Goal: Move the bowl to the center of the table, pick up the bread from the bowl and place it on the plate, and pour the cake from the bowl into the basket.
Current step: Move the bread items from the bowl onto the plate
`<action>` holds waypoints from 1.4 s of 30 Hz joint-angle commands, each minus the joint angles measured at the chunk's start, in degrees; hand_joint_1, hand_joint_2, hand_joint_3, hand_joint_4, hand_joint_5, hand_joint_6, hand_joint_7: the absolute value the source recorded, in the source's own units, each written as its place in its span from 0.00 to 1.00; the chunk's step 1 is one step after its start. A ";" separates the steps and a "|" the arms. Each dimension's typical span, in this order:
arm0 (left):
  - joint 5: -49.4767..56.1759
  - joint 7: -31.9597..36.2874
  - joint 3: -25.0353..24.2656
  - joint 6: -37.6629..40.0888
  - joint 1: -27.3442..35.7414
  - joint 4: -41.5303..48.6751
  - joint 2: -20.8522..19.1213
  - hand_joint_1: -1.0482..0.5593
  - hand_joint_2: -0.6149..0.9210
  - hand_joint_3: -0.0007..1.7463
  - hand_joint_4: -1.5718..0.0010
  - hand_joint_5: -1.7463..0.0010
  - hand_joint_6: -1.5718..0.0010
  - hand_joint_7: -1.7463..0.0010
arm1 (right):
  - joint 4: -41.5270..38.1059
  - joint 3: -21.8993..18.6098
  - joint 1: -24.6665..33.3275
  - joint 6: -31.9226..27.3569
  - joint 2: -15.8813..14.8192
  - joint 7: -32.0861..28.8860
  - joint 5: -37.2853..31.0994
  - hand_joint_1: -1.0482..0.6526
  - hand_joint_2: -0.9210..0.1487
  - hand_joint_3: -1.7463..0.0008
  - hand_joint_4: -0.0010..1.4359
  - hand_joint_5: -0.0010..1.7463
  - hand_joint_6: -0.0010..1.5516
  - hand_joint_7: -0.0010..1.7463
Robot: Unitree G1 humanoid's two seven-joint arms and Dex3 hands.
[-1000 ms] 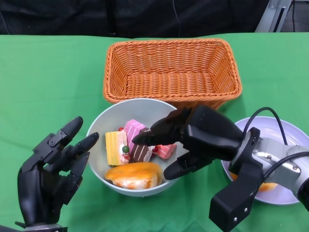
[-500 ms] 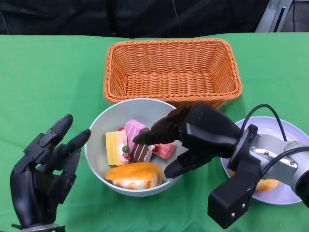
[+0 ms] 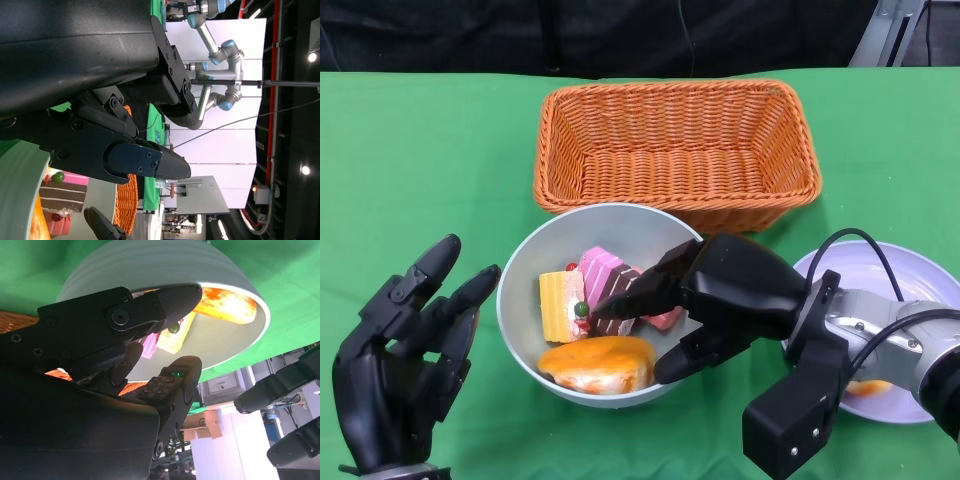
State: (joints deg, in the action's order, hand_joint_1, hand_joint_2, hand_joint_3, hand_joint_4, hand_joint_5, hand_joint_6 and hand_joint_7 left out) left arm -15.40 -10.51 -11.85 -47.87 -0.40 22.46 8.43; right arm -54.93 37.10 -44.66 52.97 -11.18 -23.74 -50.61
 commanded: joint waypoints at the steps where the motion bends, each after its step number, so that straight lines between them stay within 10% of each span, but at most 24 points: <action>1: 0.09 0.48 -0.24 0.02 0.88 -1.26 -0.89 0.25 1.00 0.08 0.39 1.00 0.46 1.00 | -1.42 1.00 -0.80 0.47 0.27 -1.50 -0.66 0.07 0.00 0.98 0.59 0.00 0.42 0.00; 42: -1.49 -0.41 -0.30 -1.42 1.82 -2.29 -1.02 0.27 1.00 0.09 0.39 1.00 0.47 1.00 | -8.22 4.75 -4.38 1.69 3.44 2.83 0.88 0.08 0.00 0.99 0.54 0.00 0.42 0.00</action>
State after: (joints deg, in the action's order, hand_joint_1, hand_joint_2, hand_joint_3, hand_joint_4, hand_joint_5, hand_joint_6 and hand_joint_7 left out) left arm -16.41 -10.56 -11.75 -48.40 1.19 19.91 8.34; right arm -62.35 41.37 -48.70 53.93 -7.47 -21.79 -49.71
